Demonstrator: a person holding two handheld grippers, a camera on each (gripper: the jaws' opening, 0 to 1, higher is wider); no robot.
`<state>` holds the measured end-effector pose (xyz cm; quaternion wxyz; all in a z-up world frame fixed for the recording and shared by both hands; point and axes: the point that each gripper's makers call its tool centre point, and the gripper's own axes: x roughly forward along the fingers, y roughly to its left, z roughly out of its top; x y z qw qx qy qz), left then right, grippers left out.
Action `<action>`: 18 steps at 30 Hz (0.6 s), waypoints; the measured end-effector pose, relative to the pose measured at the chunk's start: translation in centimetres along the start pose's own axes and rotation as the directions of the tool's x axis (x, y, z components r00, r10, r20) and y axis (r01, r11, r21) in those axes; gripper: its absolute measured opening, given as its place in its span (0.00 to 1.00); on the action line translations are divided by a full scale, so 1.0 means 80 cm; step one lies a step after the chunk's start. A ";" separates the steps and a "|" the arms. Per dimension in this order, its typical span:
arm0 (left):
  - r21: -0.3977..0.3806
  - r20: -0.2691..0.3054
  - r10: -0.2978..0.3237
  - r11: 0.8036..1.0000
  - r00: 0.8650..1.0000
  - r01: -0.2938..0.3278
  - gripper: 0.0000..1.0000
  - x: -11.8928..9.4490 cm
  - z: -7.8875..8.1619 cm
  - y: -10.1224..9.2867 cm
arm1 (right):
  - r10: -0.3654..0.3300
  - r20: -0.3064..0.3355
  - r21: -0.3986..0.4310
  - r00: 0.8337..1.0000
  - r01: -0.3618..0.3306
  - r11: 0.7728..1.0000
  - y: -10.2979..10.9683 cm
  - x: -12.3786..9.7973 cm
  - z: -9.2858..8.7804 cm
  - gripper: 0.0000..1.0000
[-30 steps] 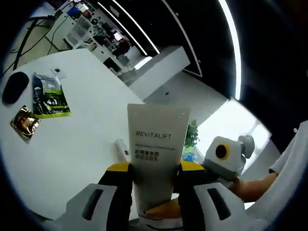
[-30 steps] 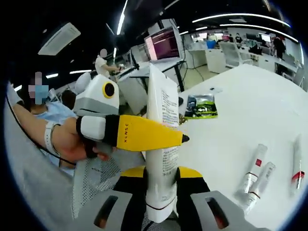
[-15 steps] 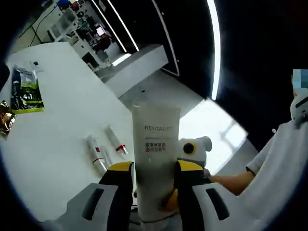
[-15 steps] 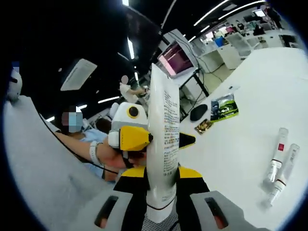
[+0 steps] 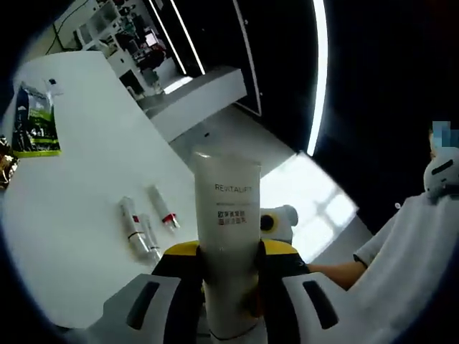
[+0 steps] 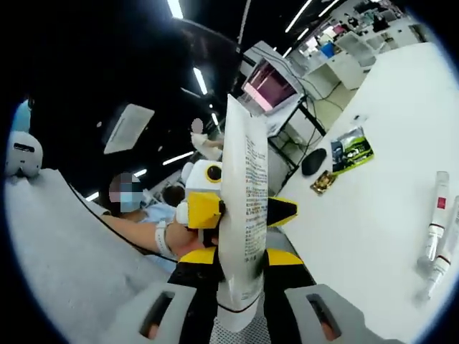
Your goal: Arrange the skincare products in the storage area until every visible bottle or jar stands upright without overlapping.
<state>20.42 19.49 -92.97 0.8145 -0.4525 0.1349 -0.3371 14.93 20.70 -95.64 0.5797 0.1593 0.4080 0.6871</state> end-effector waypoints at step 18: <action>0.094 0.084 0.321 0.940 0.943 -0.328 0.24 -0.019 0.020 0.066 | -0.399 -0.006 -0.136 0.917 0.395 0.909 -0.061 0.030 0.008 0.17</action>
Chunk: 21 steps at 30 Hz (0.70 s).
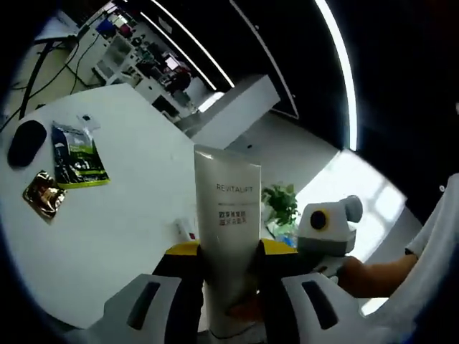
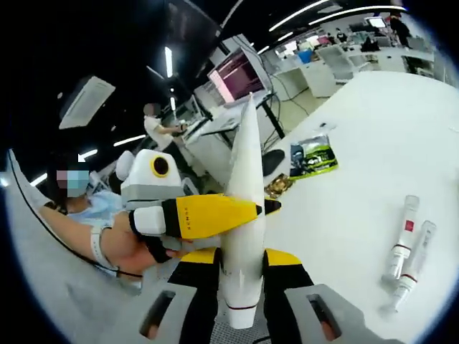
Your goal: Arrange the skincare products in the storage area until every visible bottle or jar stands upright without overlapping.
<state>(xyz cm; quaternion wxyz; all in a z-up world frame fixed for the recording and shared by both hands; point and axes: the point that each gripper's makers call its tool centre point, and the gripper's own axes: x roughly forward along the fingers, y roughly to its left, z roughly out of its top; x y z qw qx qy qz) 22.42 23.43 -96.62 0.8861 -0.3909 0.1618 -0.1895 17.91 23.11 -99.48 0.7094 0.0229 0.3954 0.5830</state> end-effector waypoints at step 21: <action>-0.078 -0.012 -0.054 0.996 0.998 0.052 0.23 0.004 -0.002 -0.009 | 0.080 0.097 0.051 0.992 -0.085 0.995 -0.008 -0.014 0.000 0.14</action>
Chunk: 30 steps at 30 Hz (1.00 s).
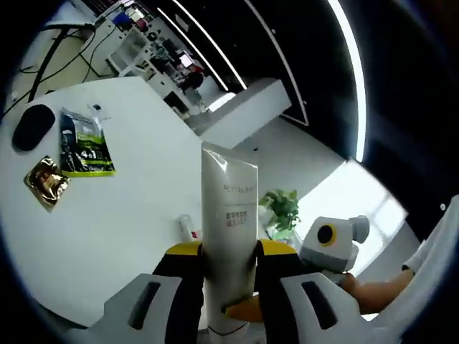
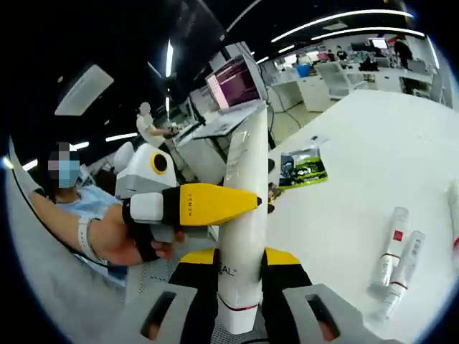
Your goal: Arrange the skincare products in the storage area until every visible bottle or jar stands upright without overlapping.
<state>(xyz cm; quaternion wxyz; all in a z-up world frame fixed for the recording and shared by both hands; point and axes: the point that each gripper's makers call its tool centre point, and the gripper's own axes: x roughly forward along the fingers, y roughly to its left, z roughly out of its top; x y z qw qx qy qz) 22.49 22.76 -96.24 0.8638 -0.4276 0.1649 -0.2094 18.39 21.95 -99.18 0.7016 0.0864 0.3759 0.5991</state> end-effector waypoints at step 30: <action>0.062 -0.104 -0.130 0.989 0.986 0.137 0.11 -0.003 -0.024 -0.042 | 0.261 -0.033 0.082 0.965 -0.258 0.963 0.031 -0.024 -0.009 0.19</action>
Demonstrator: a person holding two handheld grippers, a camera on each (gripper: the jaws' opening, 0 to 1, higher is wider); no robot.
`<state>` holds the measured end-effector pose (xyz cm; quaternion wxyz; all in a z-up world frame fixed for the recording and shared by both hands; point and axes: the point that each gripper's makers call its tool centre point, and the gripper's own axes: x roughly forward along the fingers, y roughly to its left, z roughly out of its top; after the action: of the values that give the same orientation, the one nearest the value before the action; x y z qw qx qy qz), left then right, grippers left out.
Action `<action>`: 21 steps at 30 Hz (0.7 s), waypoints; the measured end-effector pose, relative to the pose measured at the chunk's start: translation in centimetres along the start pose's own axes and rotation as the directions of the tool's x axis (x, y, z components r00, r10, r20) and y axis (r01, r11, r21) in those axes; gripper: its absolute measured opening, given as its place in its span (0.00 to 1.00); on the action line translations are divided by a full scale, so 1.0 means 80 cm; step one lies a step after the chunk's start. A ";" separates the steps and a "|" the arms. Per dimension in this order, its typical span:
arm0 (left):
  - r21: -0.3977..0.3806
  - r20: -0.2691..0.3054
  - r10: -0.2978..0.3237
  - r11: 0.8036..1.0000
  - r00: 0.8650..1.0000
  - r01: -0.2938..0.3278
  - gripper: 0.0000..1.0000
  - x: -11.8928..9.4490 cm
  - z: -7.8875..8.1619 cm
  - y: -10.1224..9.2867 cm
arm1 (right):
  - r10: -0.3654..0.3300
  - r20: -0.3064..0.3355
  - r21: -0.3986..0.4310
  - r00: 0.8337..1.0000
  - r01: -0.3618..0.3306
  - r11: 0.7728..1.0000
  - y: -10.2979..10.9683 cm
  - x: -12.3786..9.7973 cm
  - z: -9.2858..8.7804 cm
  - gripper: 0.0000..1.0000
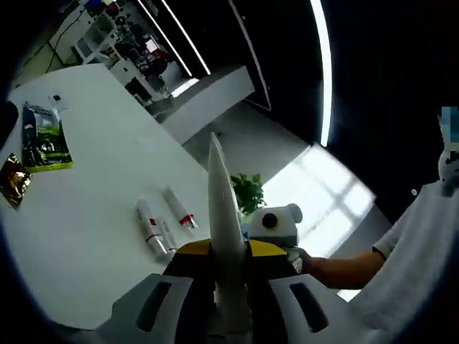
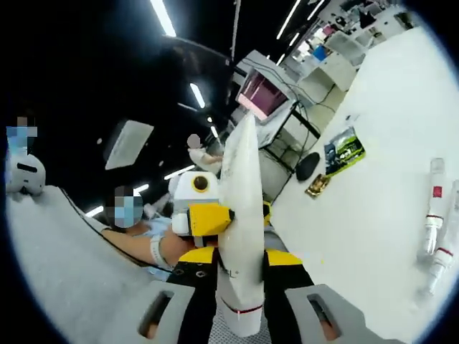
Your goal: Arrange the skincare products in the storage area until every visible bottle or jar stands upright without overlapping.
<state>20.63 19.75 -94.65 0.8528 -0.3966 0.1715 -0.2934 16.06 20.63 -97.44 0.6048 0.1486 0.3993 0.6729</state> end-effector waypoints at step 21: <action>-0.003 0.043 0.342 0.940 0.939 -0.342 0.11 -0.011 0.008 0.066 | -0.528 -0.097 -0.317 0.844 0.476 0.820 -0.054 0.040 -0.013 0.29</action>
<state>22.18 23.39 -98.32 0.8951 -0.3653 0.2186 -0.1326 17.64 23.05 -102.16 0.7370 -0.1110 0.3781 0.5492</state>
